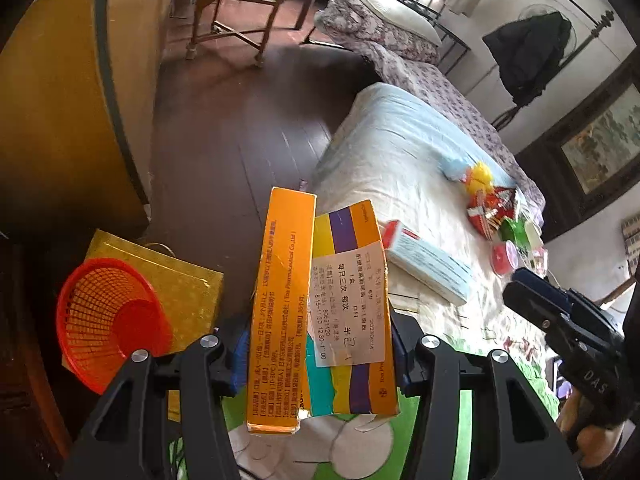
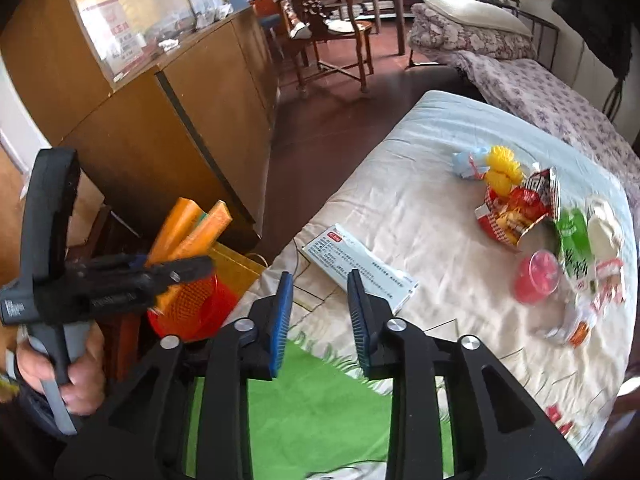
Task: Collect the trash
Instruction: 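Carry both boxes toward the red mesh basket beside the bed, then open the left tool over the basket while the right tool releases the medicine box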
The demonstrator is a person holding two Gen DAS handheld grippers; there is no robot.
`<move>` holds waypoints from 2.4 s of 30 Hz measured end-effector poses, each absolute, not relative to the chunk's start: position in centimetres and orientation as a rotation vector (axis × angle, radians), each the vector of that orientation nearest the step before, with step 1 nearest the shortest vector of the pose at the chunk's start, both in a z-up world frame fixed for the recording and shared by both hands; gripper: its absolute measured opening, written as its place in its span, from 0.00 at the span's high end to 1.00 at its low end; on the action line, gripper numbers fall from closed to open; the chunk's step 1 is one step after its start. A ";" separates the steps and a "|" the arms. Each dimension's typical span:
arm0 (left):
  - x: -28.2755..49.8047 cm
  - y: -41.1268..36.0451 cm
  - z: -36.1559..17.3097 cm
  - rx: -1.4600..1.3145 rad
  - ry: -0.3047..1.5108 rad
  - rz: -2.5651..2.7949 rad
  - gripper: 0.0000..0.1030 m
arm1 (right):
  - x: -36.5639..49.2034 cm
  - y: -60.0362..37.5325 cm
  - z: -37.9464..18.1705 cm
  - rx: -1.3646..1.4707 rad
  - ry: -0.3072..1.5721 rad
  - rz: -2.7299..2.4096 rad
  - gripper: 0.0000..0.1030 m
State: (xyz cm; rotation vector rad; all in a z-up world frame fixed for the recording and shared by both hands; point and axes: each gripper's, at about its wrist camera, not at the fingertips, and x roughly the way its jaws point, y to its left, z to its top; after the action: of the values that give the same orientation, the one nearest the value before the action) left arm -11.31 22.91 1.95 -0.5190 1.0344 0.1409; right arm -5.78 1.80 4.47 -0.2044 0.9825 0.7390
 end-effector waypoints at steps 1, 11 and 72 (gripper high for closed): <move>-11.5 23.3 2.0 -0.517 1.034 0.153 0.48 | -5.6 2.1 4.4 -0.222 0.985 0.741 0.52; -11.9 24.6 0.5 -0.521 1.070 0.178 0.48 | -3.1 7.4 -0.7 -0.607 1.053 0.748 0.32; -23.5 40.8 -9.8 -0.735 1.209 0.572 0.34 | -11.9 25.6 -2.7 -0.131 1.388 1.314 0.53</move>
State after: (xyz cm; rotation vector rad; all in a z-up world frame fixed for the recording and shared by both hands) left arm -23.48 40.82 -9.78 -0.7354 1.2091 0.5724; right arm -11.93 25.57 -2.74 -0.1306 1.3881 1.3143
